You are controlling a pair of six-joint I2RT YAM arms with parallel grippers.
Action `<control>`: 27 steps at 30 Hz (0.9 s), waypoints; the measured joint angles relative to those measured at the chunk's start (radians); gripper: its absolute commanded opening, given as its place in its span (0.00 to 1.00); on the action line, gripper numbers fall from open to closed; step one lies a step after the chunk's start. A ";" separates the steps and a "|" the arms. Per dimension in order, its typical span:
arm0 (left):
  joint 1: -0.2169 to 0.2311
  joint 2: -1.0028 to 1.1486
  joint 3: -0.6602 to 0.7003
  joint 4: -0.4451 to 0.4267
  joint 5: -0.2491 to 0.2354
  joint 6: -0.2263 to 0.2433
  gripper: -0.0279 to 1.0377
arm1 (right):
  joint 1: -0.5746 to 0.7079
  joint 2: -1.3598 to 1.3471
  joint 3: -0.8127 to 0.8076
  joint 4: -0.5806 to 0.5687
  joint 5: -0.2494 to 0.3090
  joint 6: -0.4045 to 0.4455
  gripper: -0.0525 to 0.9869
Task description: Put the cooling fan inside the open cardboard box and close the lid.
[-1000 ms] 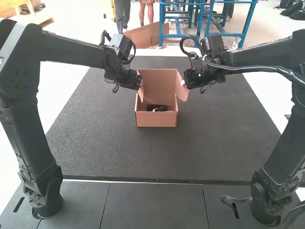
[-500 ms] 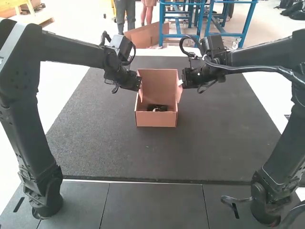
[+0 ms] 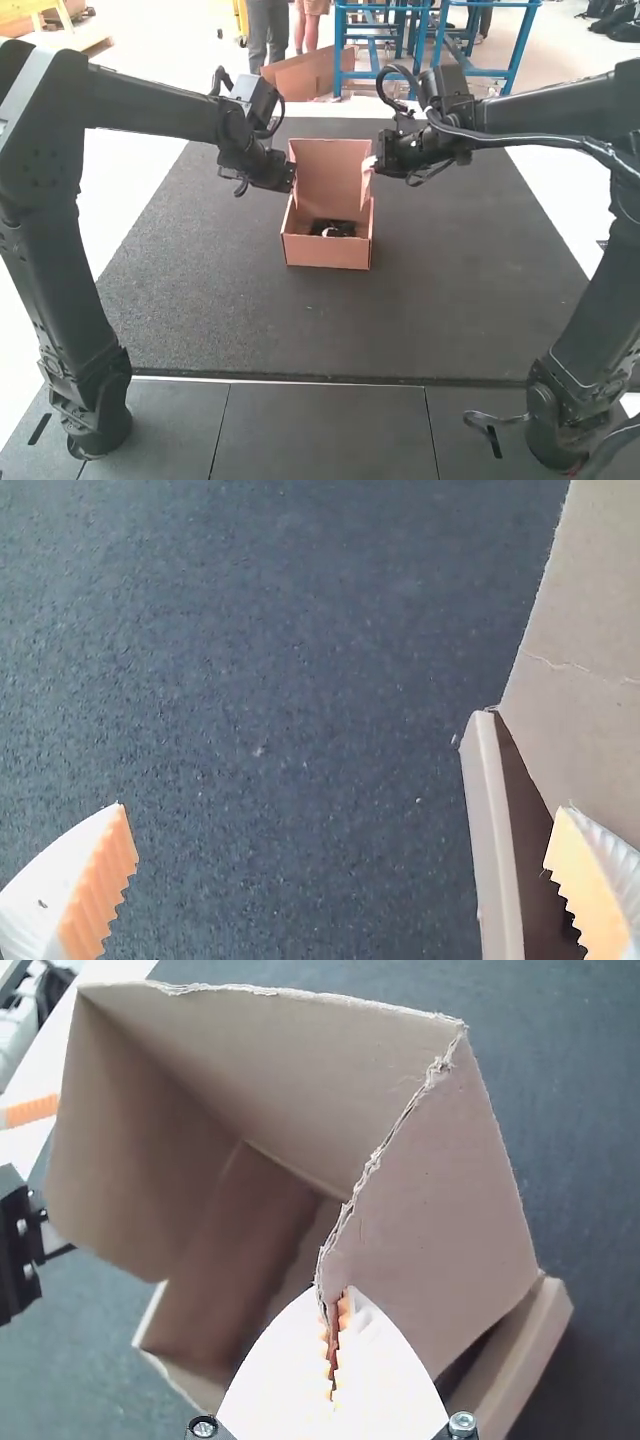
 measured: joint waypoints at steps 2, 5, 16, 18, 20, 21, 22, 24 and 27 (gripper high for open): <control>0.000 0.000 0.000 -0.004 0.000 0.000 0.94 | 0.003 0.018 0.000 -0.012 0.000 0.001 0.07; 0.000 0.000 0.000 -0.004 0.003 0.000 0.94 | 0.010 0.031 0.000 -0.028 -0.007 0.001 0.07; 0.000 0.000 -0.014 -0.017 0.003 0.000 0.94 | 0.022 0.031 -0.027 -0.074 -0.018 -0.006 0.07; 0.000 0.000 -0.022 -0.031 0.004 0.001 0.94 | 0.024 0.030 -0.035 -0.091 -0.019 -0.013 0.07; 0.000 0.000 -0.024 -0.045 0.003 0.000 0.94 | 0.029 0.030 -0.044 -0.108 -0.019 -0.024 0.07; 0.000 0.000 -0.026 -0.052 0.004 0.001 0.94 | 0.032 0.030 -0.049 -0.116 -0.019 -0.028 0.07; 0.000 0.000 -0.026 -0.057 0.004 0.000 0.94 | 0.035 0.030 -0.052 -0.122 -0.019 -0.034 0.07; 0.000 0.000 -0.026 -0.065 0.004 0.001 0.94 | 0.036 0.030 -0.058 -0.134 -0.018 -0.046 0.07; 0.000 0.000 -0.028 -0.082 0.004 0.002 0.94 | 0.036 0.031 -0.065 -0.149 -0.014 -0.066 0.07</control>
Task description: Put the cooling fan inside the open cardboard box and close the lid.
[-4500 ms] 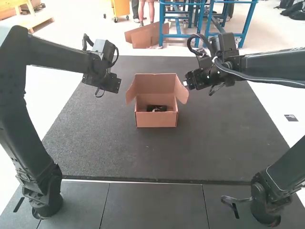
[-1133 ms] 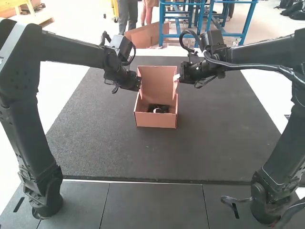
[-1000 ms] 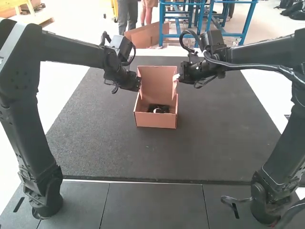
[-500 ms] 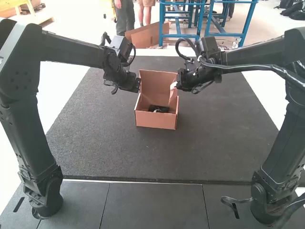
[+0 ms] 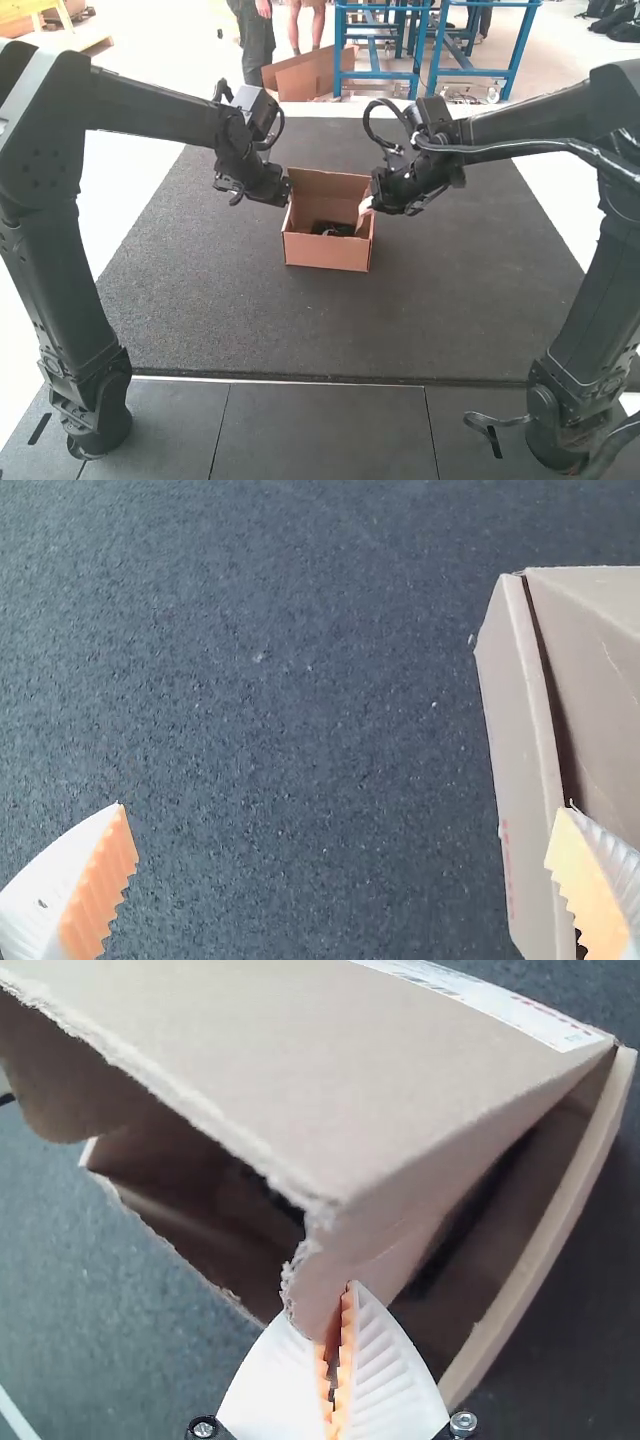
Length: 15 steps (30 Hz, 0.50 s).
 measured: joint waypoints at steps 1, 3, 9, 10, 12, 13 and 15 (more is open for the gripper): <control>0.000 0.000 0.000 -0.007 0.000 0.000 0.94 | 0.001 0.000 -0.005 -0.004 0.003 -0.007 0.07; 0.000 0.000 -0.001 -0.019 0.000 0.003 0.94 | 0.006 0.000 -0.015 -0.012 0.016 -0.026 0.07; 0.000 0.000 -0.026 -0.065 0.000 0.003 0.94 | 0.033 0.000 -0.048 -0.014 0.081 -0.082 0.26; 0.000 0.000 -0.026 -0.072 0.000 0.004 0.94 | 0.035 0.000 -0.049 -0.014 0.087 -0.084 0.43; 0.000 0.000 -0.026 -0.074 0.000 0.003 0.94 | 0.037 0.000 -0.048 -0.018 0.092 -0.093 0.68; 0.002 0.000 -0.026 -0.074 -0.001 0.003 0.94 | 0.039 0.000 -0.046 -0.022 0.095 -0.095 0.80; 0.009 0.000 -0.026 -0.071 -0.002 0.003 0.94 | 0.038 0.000 -0.029 -0.045 0.098 -0.097 0.94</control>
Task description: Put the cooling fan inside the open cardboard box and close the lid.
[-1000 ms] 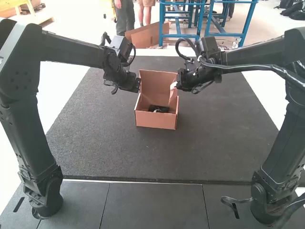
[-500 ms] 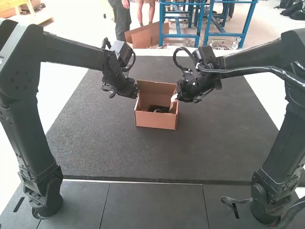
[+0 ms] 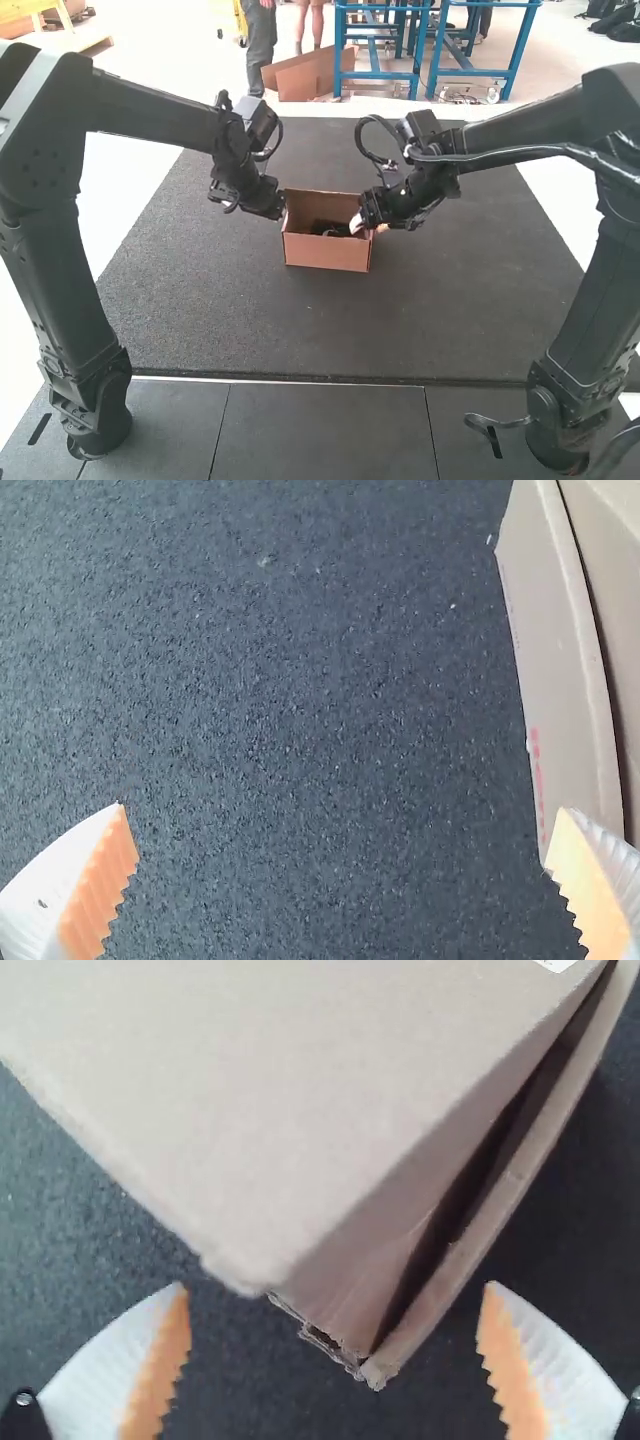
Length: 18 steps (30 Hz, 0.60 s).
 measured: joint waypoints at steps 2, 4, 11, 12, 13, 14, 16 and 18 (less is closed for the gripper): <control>0.013 0.000 0.000 0.008 -0.007 0.000 0.94 | 0.000 0.000 0.032 -0.018 0.000 -0.004 0.94; 0.031 -0.003 0.001 0.016 -0.025 0.000 0.94 | 0.000 -0.001 0.067 -0.027 0.000 -0.005 0.94; 0.081 -0.028 0.048 0.090 -0.105 0.014 0.94 | -0.002 -0.086 0.103 -0.069 0.001 -0.007 0.94; 0.082 -0.028 0.069 0.110 -0.109 0.029 0.94 | -0.004 -0.109 0.103 -0.079 0.000 -0.008 0.94; 0.079 -0.028 0.090 0.127 -0.110 0.043 0.94 | -0.008 -0.134 0.103 -0.083 0.000 -0.008 0.94; 0.071 -0.028 0.112 0.136 -0.108 0.058 0.94 | -0.013 -0.166 0.101 -0.082 0.001 -0.009 0.94; 0.038 -0.028 0.148 0.143 -0.107 0.079 0.94 | -0.027 -0.232 0.090 -0.078 0.011 -0.011 0.94; -0.011 -0.032 0.166 0.143 -0.100 0.094 0.94 | -0.038 -0.298 0.074 -0.072 0.027 -0.015 0.94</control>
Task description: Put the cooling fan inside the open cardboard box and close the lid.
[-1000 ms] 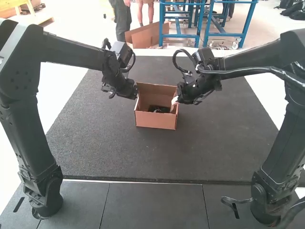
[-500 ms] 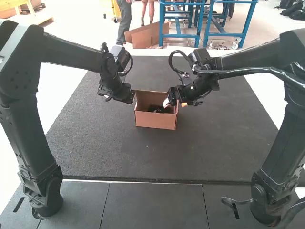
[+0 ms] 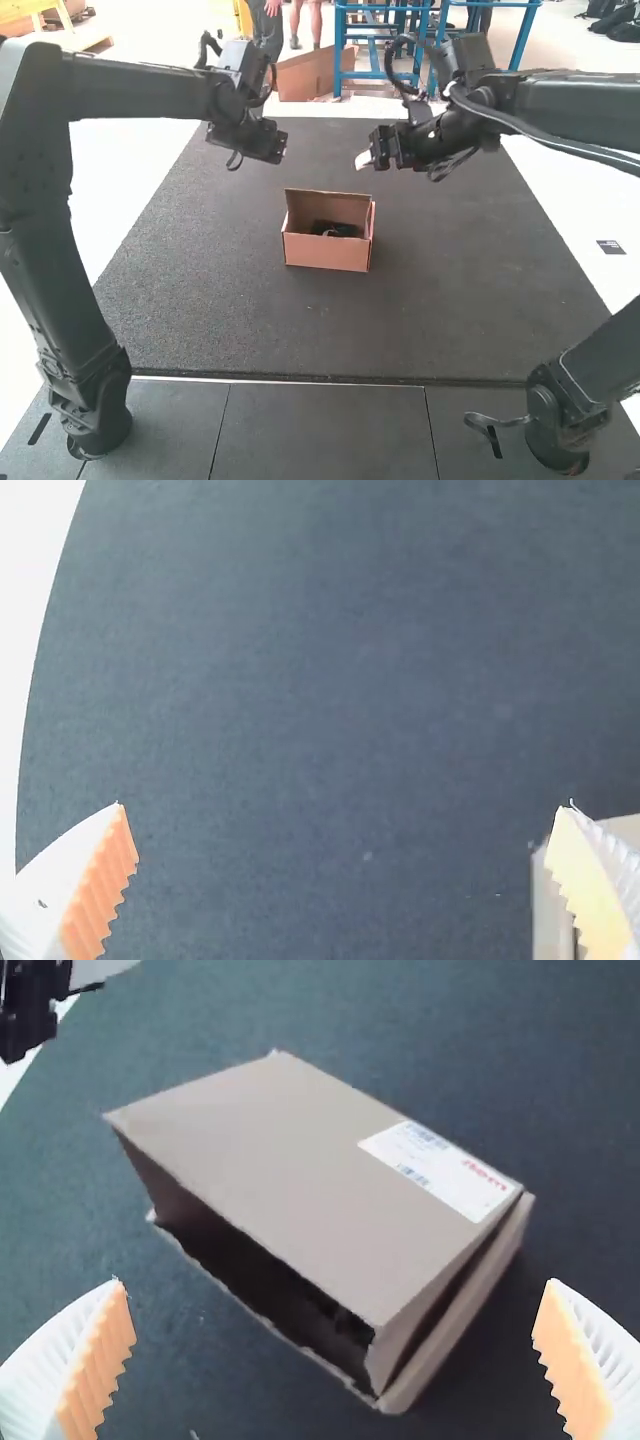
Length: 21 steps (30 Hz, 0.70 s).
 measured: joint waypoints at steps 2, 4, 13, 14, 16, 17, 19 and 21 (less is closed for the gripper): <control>-0.056 -0.002 0.007 -0.004 0.010 0.011 0.94 | -0.005 -0.054 -0.007 -0.002 0.019 -0.010 0.93; -0.103 -0.002 0.007 -0.011 0.027 0.017 0.94 | -0.005 -0.092 -0.008 -0.016 0.037 -0.023 0.93; -0.152 -0.001 -0.011 -0.102 0.065 0.023 0.94 | -0.019 -0.164 0.002 -0.113 0.074 -0.046 0.93; -0.152 -0.001 -0.019 -0.107 0.068 0.023 0.94 | -0.026 -0.166 0.013 -0.126 0.074 -0.046 0.93; -0.151 0.001 -0.040 -0.113 0.069 0.023 0.94 | -0.040 -0.169 0.042 -0.148 0.077 -0.047 0.93; -0.152 0.001 -0.051 -0.113 0.069 0.023 0.94 | -0.047 -0.170 0.059 -0.159 0.077 -0.047 0.93; -0.155 0.001 -0.076 -0.113 0.070 0.023 0.94 | -0.059 -0.175 0.090 -0.182 0.075 -0.045 0.93; -0.165 0.001 -0.098 -0.112 0.070 0.023 0.94 | -0.069 -0.183 0.110 -0.210 0.066 -0.043 0.93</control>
